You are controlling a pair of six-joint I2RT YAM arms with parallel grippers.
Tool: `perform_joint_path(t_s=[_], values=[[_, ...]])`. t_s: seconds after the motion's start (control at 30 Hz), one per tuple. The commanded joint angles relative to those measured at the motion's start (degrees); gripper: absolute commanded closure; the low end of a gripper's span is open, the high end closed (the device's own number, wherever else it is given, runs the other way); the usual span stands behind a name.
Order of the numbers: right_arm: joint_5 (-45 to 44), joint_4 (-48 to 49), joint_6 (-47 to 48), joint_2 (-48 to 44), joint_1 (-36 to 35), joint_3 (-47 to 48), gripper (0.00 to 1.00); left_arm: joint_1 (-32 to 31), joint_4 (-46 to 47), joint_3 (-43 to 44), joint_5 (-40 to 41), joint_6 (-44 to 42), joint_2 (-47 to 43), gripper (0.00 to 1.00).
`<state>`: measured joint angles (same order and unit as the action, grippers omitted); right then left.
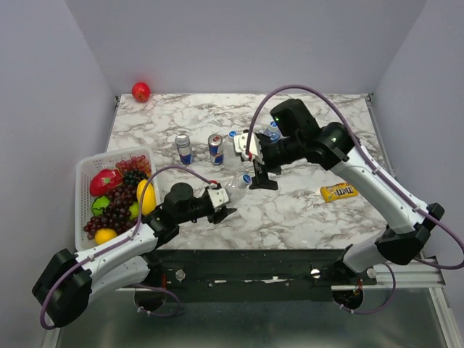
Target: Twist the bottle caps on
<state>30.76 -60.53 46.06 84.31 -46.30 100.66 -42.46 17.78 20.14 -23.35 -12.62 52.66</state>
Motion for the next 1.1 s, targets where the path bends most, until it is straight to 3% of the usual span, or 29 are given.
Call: perform_joint_path(t_s=[0.0,0.3,0.53,0.8,1.07], values=[[3.8,0.7,9.9,1.6,-2.2,1.1,0.01,0.2,0.1,0.8,-4.3,-1.2,0.7,1.00],[2.6,-2.3,12.6,0.4,-3.2,-0.1,0.06,0.9,-0.1,1.0,-4.4,0.4,0.7,1.00],[2.3,-10.3,15.8,4.4,-3.2,4.9,0.26,1.1,0.3,1.1,-4.9,-1.2,0.9,1.00],[1.6,-9.4,16.4,5.1,-3.2,5.1,0.37,1.1,0.6,1.0,-5.5,-1.9,0.8,1.00],[1.8,-12.1,18.1,6.5,-3.2,7.0,0.59,1.3,0.9,1.0,-5.4,-2.3,0.7,1.00]])
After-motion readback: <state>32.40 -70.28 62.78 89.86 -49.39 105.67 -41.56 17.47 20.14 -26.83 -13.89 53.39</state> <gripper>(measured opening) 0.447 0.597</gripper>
